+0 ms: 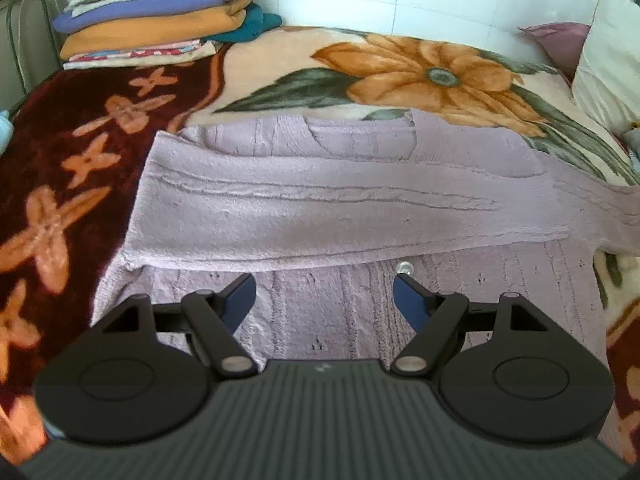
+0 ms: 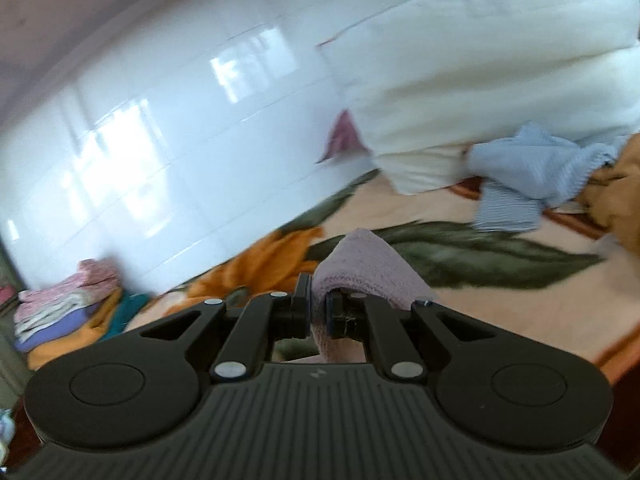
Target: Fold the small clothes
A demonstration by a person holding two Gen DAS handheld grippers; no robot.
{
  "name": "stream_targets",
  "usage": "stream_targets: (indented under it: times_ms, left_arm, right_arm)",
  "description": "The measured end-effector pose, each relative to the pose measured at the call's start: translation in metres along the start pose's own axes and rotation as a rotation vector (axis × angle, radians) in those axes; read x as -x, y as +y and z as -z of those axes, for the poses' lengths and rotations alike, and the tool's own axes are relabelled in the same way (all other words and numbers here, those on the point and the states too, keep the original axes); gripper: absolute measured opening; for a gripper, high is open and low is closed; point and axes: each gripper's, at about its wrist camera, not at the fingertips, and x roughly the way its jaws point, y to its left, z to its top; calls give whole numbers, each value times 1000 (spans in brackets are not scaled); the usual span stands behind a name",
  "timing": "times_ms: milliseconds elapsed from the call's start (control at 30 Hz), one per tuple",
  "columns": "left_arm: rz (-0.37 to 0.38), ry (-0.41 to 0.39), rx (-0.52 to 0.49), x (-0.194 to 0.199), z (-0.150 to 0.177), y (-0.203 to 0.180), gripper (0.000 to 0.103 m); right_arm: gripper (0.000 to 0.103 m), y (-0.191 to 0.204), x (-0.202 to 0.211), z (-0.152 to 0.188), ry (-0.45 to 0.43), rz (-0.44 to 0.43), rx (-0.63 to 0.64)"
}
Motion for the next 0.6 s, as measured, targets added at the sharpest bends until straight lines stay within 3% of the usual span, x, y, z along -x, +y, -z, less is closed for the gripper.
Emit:
stream_targets:
  times_ms: [600]
  left_arm:
    - [-5, -44, 0, 16, -4, 48, 77]
  right_arm:
    - [7, 153, 14, 14, 5, -152, 135]
